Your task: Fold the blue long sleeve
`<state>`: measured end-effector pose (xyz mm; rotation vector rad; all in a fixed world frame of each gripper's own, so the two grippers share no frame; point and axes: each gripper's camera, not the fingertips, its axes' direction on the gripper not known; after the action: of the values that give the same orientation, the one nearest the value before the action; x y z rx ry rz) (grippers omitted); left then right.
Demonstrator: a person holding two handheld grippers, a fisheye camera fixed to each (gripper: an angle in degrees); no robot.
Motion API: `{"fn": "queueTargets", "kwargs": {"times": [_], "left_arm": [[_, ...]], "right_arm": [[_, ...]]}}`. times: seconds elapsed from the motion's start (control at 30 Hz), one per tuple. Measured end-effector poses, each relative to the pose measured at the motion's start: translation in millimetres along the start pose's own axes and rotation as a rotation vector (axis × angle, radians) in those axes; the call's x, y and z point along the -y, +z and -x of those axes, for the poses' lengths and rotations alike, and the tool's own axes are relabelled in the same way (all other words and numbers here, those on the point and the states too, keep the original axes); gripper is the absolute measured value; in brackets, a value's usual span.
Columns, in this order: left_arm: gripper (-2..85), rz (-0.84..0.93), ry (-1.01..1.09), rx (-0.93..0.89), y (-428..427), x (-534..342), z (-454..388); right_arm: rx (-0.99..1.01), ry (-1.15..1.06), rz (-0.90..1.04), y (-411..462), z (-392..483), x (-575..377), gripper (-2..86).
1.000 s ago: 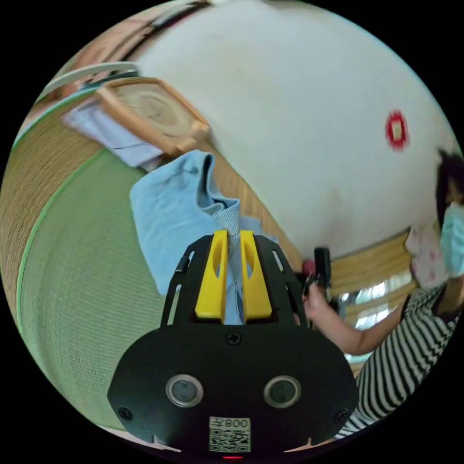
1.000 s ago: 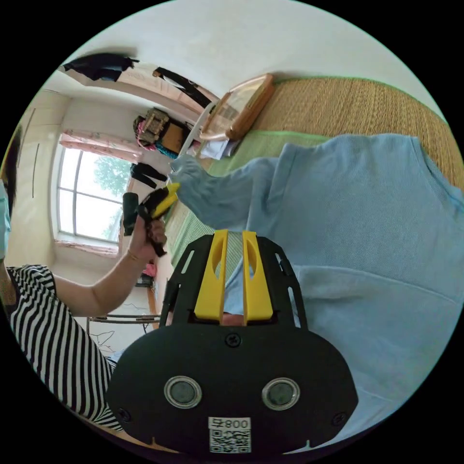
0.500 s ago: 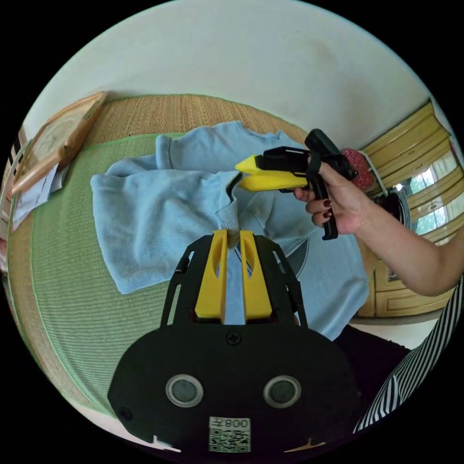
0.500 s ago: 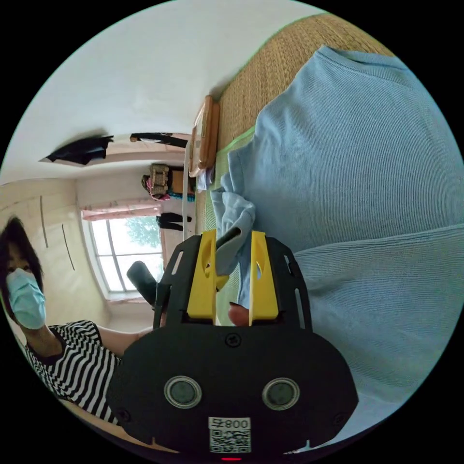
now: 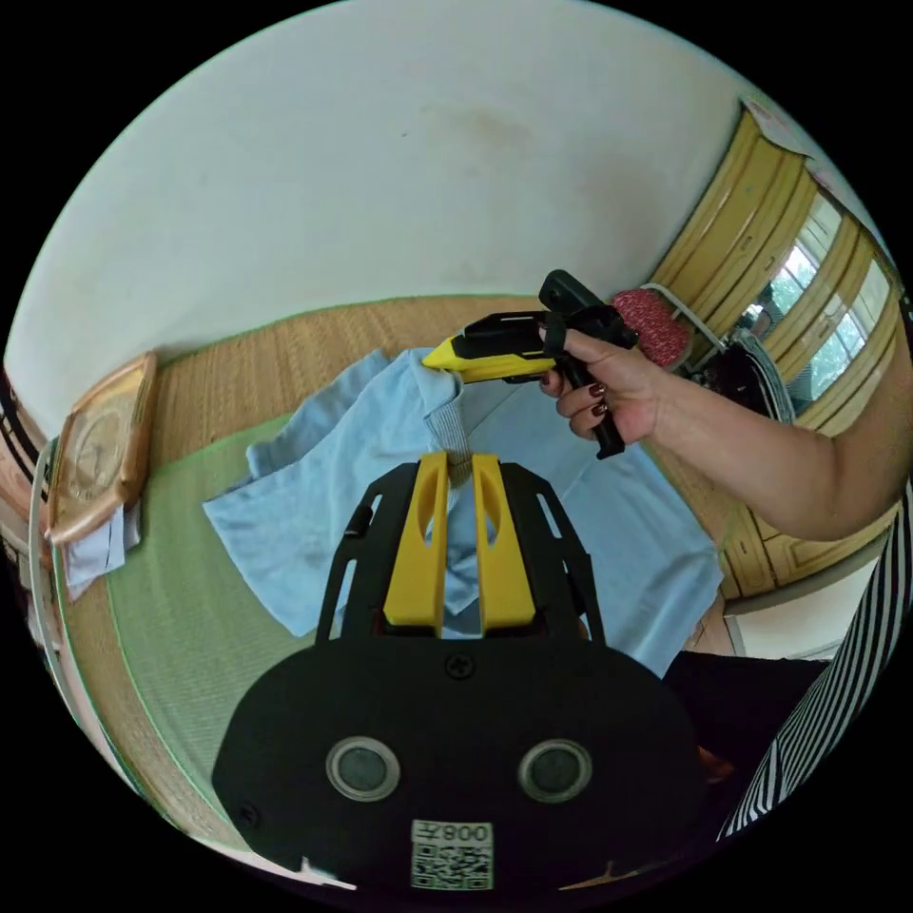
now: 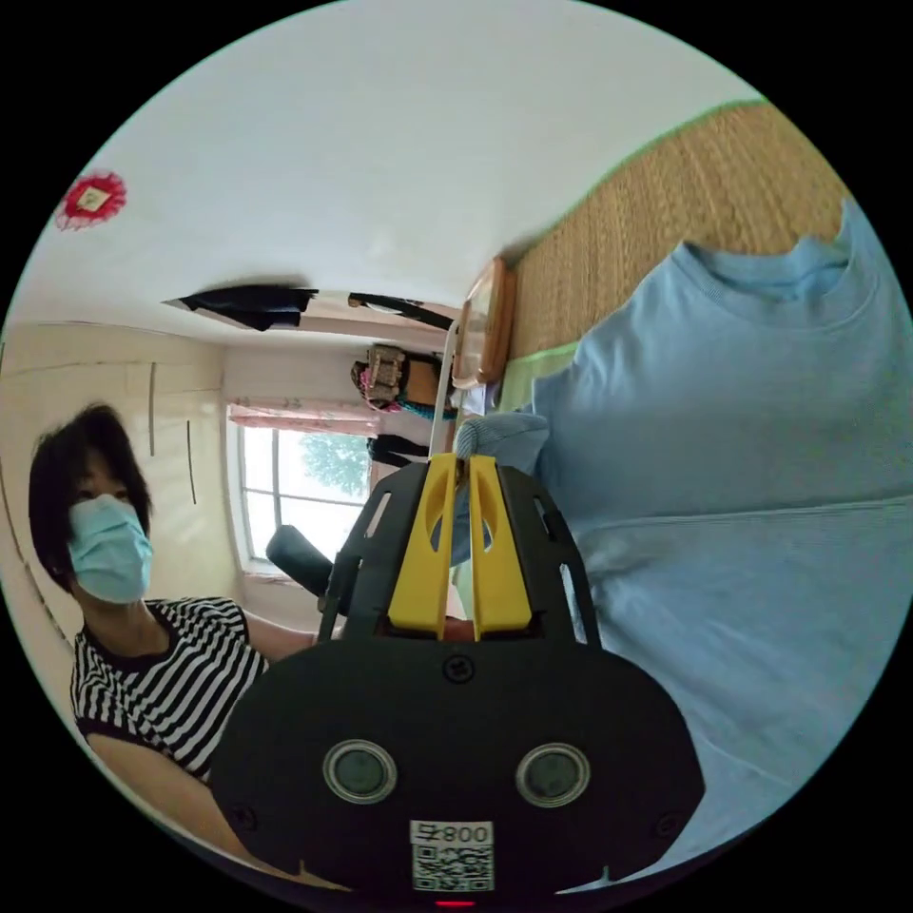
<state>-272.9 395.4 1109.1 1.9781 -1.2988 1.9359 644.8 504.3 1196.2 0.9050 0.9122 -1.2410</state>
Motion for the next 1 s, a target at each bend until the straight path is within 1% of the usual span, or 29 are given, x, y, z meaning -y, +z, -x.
{"fn": "queueTargets", "kwargs": {"times": [0.13, 0.23, 0.33, 0.5, 0.73, 0.9, 1.0], "left_arm": [[4.6, -0.008, 0.084, -0.095, 31.1, 43.8, -54.4], [4.6, 0.028, 0.123, -0.158, 64.7, 64.3, -88.1], [4.6, 0.078, 0.155, -0.179, 96.2, 78.0, -115.6], [4.7, 0.149, 0.148, -0.201, 132.9, 91.7, -140.8], [4.8, 0.122, 0.103, -0.224, 132.5, 109.7, -155.2], [4.9, 0.176, 0.121, -0.221, 156.0, 113.0, -167.8], [5.0, 0.202, 0.162, -0.216, 174.5, 109.0, -181.9]], "right_arm": [[-0.075, -0.006, -0.061, -75.8, -1.4, -30.3, 2.2], [-0.125, 0.040, -0.085, -112.7, -19.3, -55.5, 2.2], [-0.159, 0.095, -0.095, -135.6, -41.9, -76.0, 2.1], [-0.202, 0.140, -0.062, -151.9, -68.7, -90.8, 2.0], [-0.190, 0.086, -0.008, -154.3, -65.1, -83.3, 1.8], [-0.269, 0.089, 0.032, -146.2, -65.0, -82.5, 1.7], [-0.261, 0.111, 0.018, -144.9, -69.6, -89.7, 1.7]]}}
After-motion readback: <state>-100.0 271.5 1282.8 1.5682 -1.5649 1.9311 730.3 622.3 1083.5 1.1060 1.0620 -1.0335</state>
